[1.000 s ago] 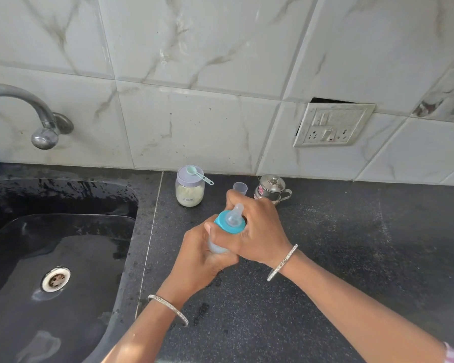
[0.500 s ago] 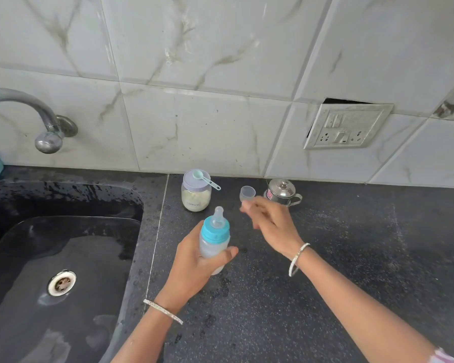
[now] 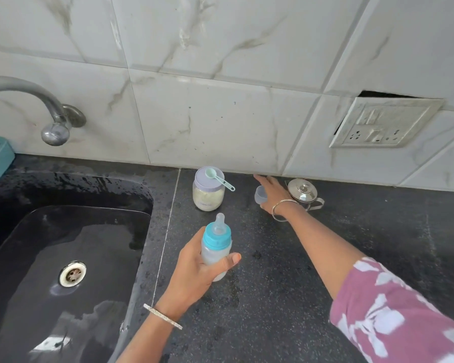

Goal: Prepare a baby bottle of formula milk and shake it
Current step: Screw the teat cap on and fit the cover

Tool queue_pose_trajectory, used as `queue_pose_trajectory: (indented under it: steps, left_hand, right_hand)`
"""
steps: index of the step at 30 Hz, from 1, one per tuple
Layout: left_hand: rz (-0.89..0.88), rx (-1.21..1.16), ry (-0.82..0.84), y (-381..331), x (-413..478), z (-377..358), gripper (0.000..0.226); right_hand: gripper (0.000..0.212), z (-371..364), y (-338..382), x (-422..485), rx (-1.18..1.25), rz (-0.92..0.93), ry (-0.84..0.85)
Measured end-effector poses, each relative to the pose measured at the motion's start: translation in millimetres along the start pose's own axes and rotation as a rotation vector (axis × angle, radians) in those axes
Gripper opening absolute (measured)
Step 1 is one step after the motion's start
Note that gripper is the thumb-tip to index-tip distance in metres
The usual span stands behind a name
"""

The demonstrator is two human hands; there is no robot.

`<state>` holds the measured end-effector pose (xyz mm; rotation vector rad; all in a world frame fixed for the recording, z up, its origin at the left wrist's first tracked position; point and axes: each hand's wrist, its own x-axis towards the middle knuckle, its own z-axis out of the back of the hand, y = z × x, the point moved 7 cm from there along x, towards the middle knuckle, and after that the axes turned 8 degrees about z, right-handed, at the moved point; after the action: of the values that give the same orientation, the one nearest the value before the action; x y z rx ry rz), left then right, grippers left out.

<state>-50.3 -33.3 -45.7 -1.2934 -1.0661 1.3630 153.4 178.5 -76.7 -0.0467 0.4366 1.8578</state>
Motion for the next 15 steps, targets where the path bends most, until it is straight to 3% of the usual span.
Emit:
queue_pose_trajectory:
  steps: [5, 10, 12, 15]
  left_hand:
    - [0.017, 0.017, -0.030, 4, 4, 8, 0.051]
    - [0.024, 0.019, -0.037, 5, 2, 6, 0.053]
    - [0.023, 0.012, -0.032, 4, 1, 2, 0.053]
    - [0.010, 0.015, -0.014, -1, -3, -5, 0.053]
  right_hand:
    - [0.075, -5, -6, 16, -0.027, -0.059, 0.051]
    - [0.059, 11, -7, -15, 0.065, -0.260, -0.205]
    - [0.053, 17, -5, -42, 0.341, -0.322, -0.361]
    - [0.029, 12, 4, -88, 0.941, -0.307, -0.504]
